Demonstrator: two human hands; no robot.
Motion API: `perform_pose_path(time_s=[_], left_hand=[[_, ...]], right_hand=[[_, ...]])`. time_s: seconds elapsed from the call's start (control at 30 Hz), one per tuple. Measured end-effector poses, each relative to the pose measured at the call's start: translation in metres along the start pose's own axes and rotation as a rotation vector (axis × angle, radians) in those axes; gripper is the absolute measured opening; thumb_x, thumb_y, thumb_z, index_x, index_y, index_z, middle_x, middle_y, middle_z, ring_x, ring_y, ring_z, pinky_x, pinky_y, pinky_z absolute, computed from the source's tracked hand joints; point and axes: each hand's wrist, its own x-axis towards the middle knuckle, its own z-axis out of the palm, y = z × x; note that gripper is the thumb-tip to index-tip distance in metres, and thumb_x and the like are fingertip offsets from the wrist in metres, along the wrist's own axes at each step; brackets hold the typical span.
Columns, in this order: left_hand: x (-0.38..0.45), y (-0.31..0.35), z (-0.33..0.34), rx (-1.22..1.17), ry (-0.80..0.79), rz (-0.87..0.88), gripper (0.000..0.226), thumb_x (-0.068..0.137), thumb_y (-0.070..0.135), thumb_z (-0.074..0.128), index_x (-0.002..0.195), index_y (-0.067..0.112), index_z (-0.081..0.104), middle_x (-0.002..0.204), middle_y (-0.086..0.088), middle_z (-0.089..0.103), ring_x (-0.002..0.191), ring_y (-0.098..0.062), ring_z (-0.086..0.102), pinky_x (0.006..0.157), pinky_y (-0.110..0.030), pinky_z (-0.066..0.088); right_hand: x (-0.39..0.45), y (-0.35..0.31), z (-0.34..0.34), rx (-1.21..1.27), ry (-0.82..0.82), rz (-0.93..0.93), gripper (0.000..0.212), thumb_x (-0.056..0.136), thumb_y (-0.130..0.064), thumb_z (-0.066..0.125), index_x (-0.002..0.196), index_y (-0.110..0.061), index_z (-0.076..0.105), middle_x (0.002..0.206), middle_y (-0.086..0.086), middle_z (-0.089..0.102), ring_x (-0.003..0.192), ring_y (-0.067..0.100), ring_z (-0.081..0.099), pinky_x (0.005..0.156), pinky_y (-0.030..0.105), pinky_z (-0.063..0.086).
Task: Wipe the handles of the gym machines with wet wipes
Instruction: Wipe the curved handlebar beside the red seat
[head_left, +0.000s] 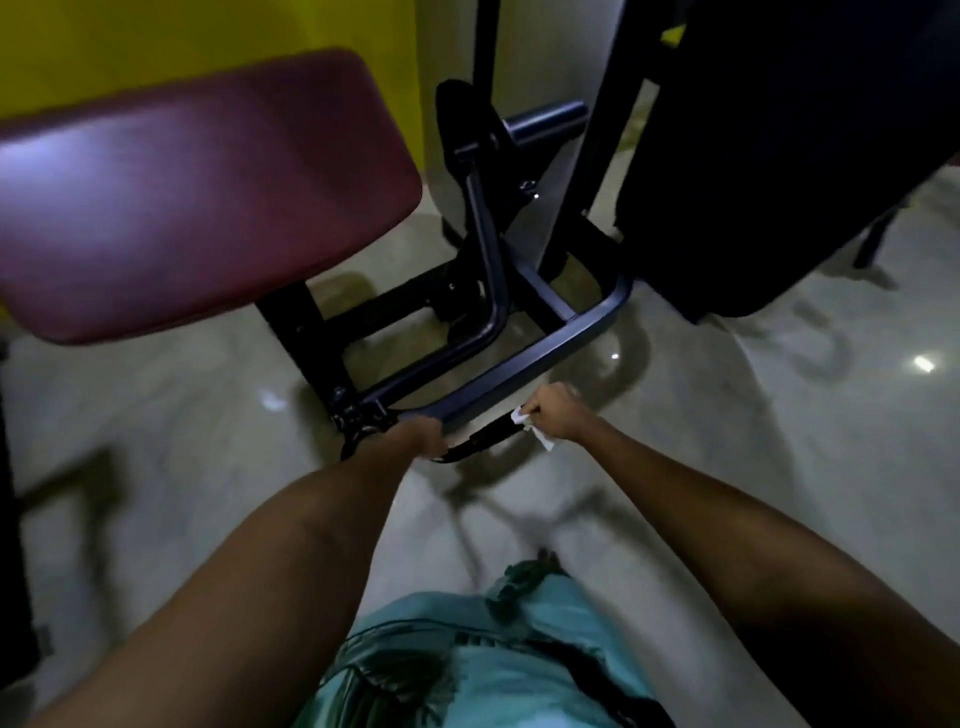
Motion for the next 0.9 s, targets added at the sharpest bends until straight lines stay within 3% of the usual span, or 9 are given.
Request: perform_pose_path(time_s=[0.17, 0.27, 0.33, 0.43, 0.53, 0.7, 0.9], left_hand=[[0.003, 0.009, 0.037, -0.082, 0.098, -0.125, 0.061, 0.093, 0.035, 0.052, 0.144, 0.009, 0.032, 0.149, -0.015, 0.029, 0.137, -0.034, 0.028, 0.111, -0.041, 0.028], [0.008, 0.023, 0.054, -0.147, 0.077, -0.199, 0.073, 0.093, 0.04, 0.052, 0.149, 0.007, 0.017, 0.157, -0.011, 0.01, 0.145, -0.031, 0.003, 0.113, -0.046, 0.02], [0.011, 0.03, 0.062, -0.188, 0.089, -0.249, 0.078, 0.093, 0.041, 0.053, 0.149, 0.005, 0.012, 0.159, -0.009, 0.005, 0.146, -0.029, -0.004, 0.112, -0.05, 0.019], [0.014, 0.032, 0.068, -0.236, 0.142, -0.279, 0.069, 0.093, 0.038, 0.054, 0.143, 0.004, 0.023, 0.156, -0.009, 0.012, 0.146, -0.027, -0.004, 0.109, -0.052, 0.022], [0.019, 0.033, 0.071, -0.309, 0.183, -0.301, 0.057, 0.092, 0.035, 0.057, 0.133, 0.004, 0.034, 0.152, -0.01, 0.022, 0.146, -0.027, 0.0, 0.107, -0.052, 0.025], [0.026, 0.04, 0.078, -0.259, 0.234, -0.338, 0.064, 0.09, 0.038, 0.058, 0.134, 0.001, 0.03, 0.153, -0.015, 0.02, 0.146, -0.031, -0.001, 0.109, -0.051, 0.024], [0.03, 0.038, 0.082, -0.196, 0.248, -0.31, 0.068, 0.09, 0.039, 0.059, 0.135, -0.002, 0.028, 0.154, -0.018, 0.016, 0.146, -0.03, -0.001, 0.111, -0.049, 0.024]], right_hand=[[0.018, 0.038, -0.006, -0.081, -0.03, 0.022, 0.033, 0.09, -0.003, 0.046, 0.11, -0.015, 0.069, 0.101, 0.014, 0.07, 0.089, 0.026, 0.067, 0.075, 0.024, 0.048], [0.028, 0.058, -0.007, -0.096, 0.064, 0.073, 0.03, 0.093, -0.005, 0.045, 0.112, -0.012, 0.067, 0.099, 0.014, 0.069, 0.092, 0.026, 0.066, 0.081, 0.027, 0.05], [0.034, 0.066, -0.001, -0.099, 0.142, 0.029, 0.03, 0.092, -0.005, 0.047, 0.112, -0.015, 0.067, 0.104, 0.011, 0.068, 0.097, 0.026, 0.065, 0.082, 0.027, 0.049], [0.043, 0.073, 0.01, -0.089, 0.262, -0.116, 0.03, 0.086, 0.001, 0.05, 0.108, -0.013, 0.066, 0.113, 0.009, 0.063, 0.103, 0.025, 0.06, 0.08, 0.027, 0.047], [0.053, 0.074, 0.023, -0.105, 0.298, -0.203, 0.034, 0.084, 0.005, 0.053, 0.116, -0.005, 0.062, 0.133, 0.012, 0.052, 0.12, 0.029, 0.048, 0.091, 0.035, 0.046], [0.057, 0.079, 0.049, 0.017, 0.381, -0.292, 0.027, 0.081, 0.008, 0.052, 0.104, 0.002, 0.067, 0.107, 0.017, 0.066, 0.096, 0.037, 0.055, 0.077, 0.044, 0.054], [0.039, 0.088, 0.054, 0.082, 0.393, -0.35, 0.038, 0.08, 0.008, 0.052, 0.118, 0.005, 0.06, 0.119, 0.016, 0.062, 0.1, 0.033, 0.052, 0.088, 0.037, 0.048]])
